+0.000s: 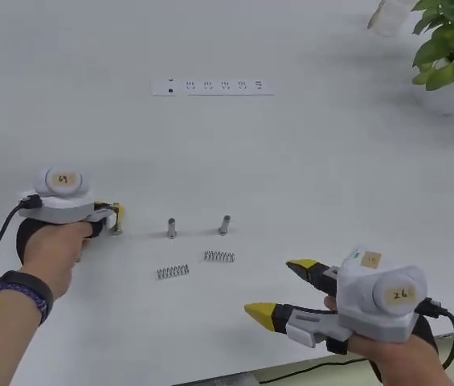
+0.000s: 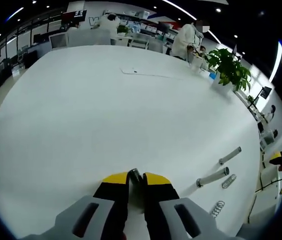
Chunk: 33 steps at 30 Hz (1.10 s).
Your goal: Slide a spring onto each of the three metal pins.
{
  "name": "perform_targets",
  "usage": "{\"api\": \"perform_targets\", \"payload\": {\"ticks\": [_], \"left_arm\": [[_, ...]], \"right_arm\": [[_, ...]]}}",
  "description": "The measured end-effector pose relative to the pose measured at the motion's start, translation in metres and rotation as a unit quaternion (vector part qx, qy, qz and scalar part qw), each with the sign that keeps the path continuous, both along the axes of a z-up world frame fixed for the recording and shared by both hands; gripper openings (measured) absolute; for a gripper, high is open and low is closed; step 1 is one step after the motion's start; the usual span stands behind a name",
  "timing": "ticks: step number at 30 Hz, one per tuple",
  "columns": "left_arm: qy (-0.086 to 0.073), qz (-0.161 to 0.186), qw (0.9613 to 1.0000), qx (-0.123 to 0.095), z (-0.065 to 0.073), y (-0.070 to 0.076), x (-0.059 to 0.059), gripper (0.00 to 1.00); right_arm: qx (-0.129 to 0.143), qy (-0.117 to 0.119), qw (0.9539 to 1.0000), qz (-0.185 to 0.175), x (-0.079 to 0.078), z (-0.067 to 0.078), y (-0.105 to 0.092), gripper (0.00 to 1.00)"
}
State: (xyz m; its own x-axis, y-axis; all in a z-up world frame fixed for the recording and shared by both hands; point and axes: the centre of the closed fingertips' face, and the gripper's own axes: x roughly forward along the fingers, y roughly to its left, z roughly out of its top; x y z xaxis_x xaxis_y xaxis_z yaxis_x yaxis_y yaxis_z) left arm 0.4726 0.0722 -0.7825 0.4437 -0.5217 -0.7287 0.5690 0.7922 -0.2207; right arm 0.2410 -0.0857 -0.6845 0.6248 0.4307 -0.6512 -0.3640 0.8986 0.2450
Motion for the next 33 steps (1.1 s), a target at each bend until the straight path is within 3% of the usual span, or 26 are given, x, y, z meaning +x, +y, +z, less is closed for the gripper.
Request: {"api": "perform_targets", "payload": {"ticks": [5,19,22,23,26,33], "left_arm": [[-0.012,-0.022,0.9995,0.02,0.0001,-0.0046,0.0005,0.03],[-0.022,-0.061,0.9958,0.064,-0.001,-0.0056,0.0012,0.0],[-0.029,-0.072,0.9944,0.072,-0.001,-0.009,0.0019,0.01],[-0.038,-0.087,0.9915,0.089,-0.0014,-0.0069,0.003,0.0],[-0.042,-0.098,0.9891,0.102,-0.0004,-0.0088,0.0002,0.0],[-0.028,-0.088,0.9917,0.089,0.0003,-0.0079,0.0001,0.0]], "right_arm": [[0.0,0.0,1.0,0.0,0.0003,-0.0003,0.0001,0.59],[-0.001,0.001,1.0,-0.001,-0.001,-0.0012,-0.0011,0.59],[-0.001,0.001,1.0,0.0,-0.001,-0.0012,-0.0004,0.59],[-0.001,0.001,1.0,0.0,-0.0009,-0.0011,0.0,0.59],[-0.002,0.001,1.0,0.001,-0.0011,-0.001,-0.0001,0.59],[-0.001,-0.002,1.0,-0.001,-0.0003,0.0002,-0.0004,0.58]]}}
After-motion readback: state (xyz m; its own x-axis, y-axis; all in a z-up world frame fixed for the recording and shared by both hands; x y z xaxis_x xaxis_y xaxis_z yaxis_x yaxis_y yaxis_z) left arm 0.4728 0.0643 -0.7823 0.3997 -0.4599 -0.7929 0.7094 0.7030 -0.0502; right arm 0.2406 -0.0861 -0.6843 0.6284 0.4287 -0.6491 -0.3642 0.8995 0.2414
